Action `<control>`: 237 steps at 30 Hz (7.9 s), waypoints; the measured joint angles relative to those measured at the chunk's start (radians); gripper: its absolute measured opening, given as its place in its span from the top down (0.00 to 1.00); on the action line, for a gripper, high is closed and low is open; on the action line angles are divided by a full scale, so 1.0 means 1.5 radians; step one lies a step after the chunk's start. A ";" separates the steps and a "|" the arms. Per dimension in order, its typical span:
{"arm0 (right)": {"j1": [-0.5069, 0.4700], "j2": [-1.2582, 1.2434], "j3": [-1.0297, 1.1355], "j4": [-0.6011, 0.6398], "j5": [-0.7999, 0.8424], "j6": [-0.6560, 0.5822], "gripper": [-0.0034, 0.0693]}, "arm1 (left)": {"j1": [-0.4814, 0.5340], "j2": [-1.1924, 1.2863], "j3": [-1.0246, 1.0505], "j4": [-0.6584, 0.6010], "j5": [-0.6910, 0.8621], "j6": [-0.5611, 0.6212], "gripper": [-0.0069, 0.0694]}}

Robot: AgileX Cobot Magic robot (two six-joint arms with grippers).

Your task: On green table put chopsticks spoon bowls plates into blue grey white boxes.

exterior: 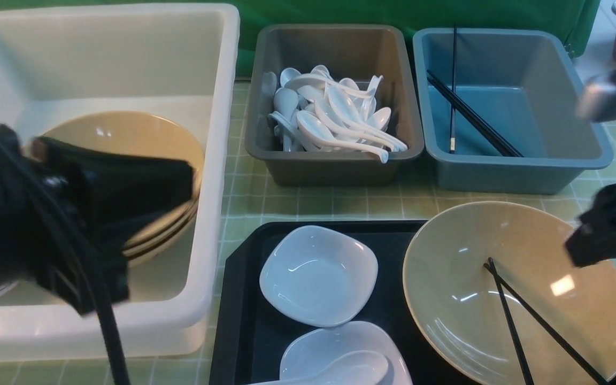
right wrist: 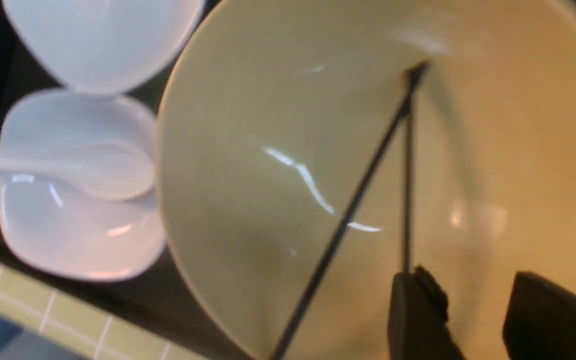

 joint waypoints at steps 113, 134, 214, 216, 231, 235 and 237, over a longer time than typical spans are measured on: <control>0.191 0.040 0.006 0.045 -0.068 0.093 0.12 | -0.056 0.014 -0.054 0.149 0.273 -0.035 0.32; 0.166 0.213 0.005 -0.220 -0.028 0.238 0.15 | -0.056 0.014 -0.054 0.139 0.289 -0.038 0.32; -0.159 0.624 -0.572 0.211 -0.289 0.138 0.72 | -0.056 0.014 -0.054 0.126 0.260 -0.047 0.32; -0.160 0.624 -0.577 0.213 -0.284 0.136 0.67 | -0.056 0.014 -0.054 0.126 0.259 -0.048 0.32; -0.161 0.421 -0.593 0.204 -0.129 -0.058 0.36 | -0.056 0.021 -0.054 0.124 0.167 -0.103 0.32; -0.151 0.318 -0.594 0.204 -0.038 -0.142 0.36 | -0.056 0.043 -0.054 0.121 0.139 -0.147 0.32; -0.138 0.290 -0.594 0.204 -0.008 -0.170 0.36 | -0.056 0.057 -0.054 0.121 0.139 -0.155 0.32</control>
